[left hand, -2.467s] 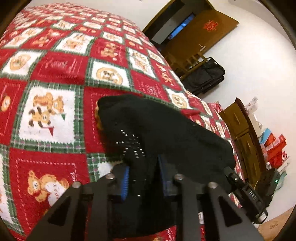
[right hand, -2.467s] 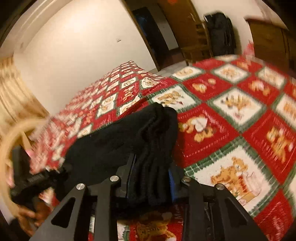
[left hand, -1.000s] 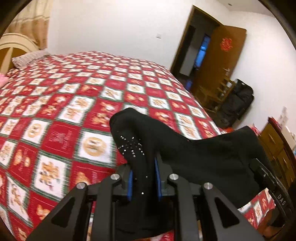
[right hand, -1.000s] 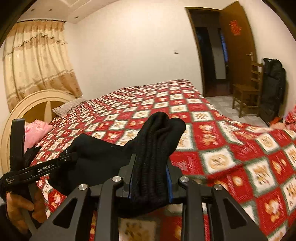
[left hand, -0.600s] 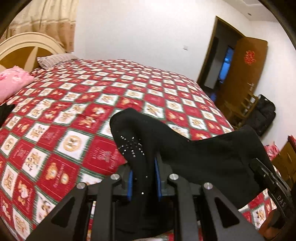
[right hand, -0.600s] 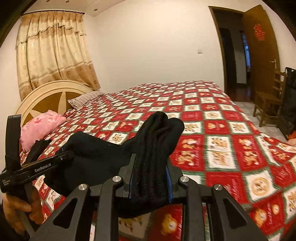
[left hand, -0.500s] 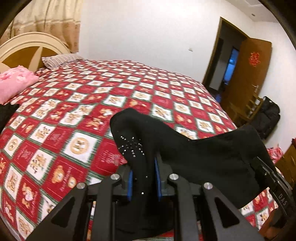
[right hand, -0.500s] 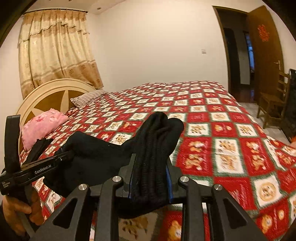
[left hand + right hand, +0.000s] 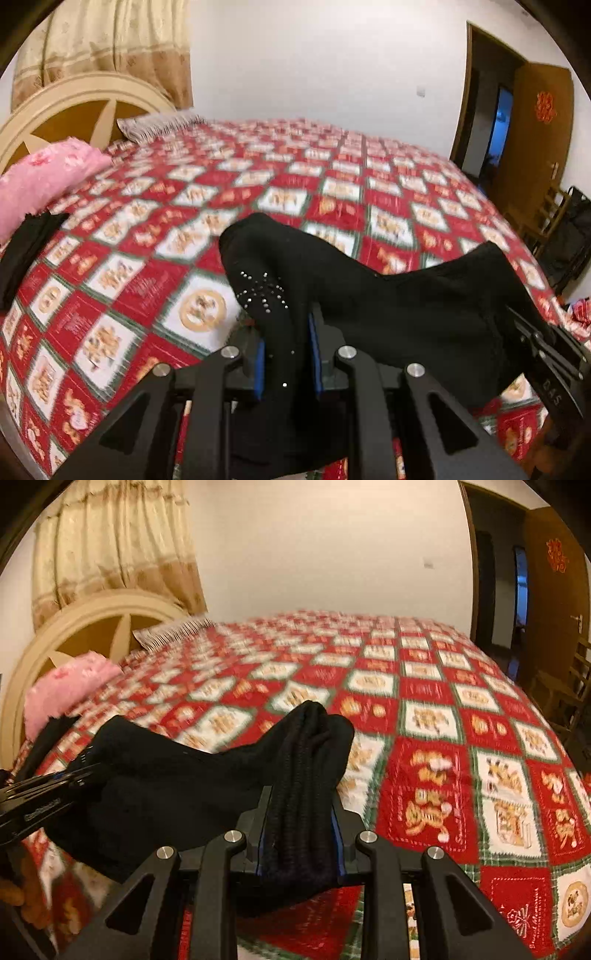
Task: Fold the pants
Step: 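Open both tools and release the folded pants onto the quilt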
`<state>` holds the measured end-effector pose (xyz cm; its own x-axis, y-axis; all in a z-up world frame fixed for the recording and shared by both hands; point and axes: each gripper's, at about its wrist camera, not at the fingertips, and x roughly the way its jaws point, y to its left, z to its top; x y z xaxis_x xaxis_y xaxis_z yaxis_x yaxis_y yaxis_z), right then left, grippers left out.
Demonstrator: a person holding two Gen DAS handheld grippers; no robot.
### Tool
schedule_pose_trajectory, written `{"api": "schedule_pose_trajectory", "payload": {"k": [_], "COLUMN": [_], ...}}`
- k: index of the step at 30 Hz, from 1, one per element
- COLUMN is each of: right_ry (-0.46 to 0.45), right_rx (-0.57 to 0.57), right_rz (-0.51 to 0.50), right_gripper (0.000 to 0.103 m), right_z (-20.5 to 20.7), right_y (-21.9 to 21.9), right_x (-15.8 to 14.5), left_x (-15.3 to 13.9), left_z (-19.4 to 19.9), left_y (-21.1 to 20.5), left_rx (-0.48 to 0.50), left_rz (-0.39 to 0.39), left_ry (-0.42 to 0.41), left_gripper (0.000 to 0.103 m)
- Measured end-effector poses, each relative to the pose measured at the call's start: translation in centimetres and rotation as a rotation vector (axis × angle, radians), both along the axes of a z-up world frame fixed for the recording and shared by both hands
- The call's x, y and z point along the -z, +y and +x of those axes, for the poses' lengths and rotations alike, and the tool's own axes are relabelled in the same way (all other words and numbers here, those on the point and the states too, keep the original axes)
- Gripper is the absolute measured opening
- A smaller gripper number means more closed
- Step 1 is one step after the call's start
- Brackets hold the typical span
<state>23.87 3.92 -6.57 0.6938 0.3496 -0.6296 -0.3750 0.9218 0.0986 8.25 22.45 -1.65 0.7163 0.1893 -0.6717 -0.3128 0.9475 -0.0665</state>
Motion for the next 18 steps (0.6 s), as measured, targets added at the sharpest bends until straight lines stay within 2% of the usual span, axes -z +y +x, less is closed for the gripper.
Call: {"api": "schedule_pose_trajectory", "payload": {"k": [2, 4, 7, 9, 11, 13, 16, 18], "right_ry": [0.034, 0.069, 0.089, 0.092, 0.101, 0.116, 0.135, 0.094], "right_rx": [0.008, 0.018, 0.019, 0.026, 0.038, 0.071, 0.110, 0.172], "right_rz": [-0.019, -0.004, 0.015, 0.009, 0.011, 0.025, 0.105, 0.140], "right_gripper": [0.027, 0.027, 0.028, 0.030, 0.037, 0.057, 0.059, 0.059], "right_z": [0.7, 1.3, 1.9, 1.8, 2.0, 2.2, 2.0, 0.9], "right_y": [-0.3, -0.7, -1.0, -1.0, -1.1, -1.8, -3.8, -5.2], "right_x": [1.4, 2.3, 2.6, 2.7, 2.8, 2.9, 2.1, 0.7], "left_x": [1.3, 2.2, 2.7, 2.8, 3.3, 3.9, 5.1, 5.0], "left_z": [0.3, 0.3, -0.2, -0.9, -1.8, -2.3, -3.0, -3.5], "left_y": [0.5, 1.4, 2.6, 3.7, 5.3, 6.4, 7.4, 7.4], "left_rx": [-0.010, -0.032, -0.054, -0.102, -0.160, -0.197, -0.235, -0.229], "left_rz": [-0.036, -0.061, -0.065, -0.033, -0.020, -0.026, -0.047, -0.086], "left_ry": [0.045, 0.076, 0.106, 0.125, 0.142, 0.170, 0.225, 0.205], "left_gripper": [0.024, 0.037, 0.039, 0.040, 0.045, 0.046, 0.046, 0.046]}}
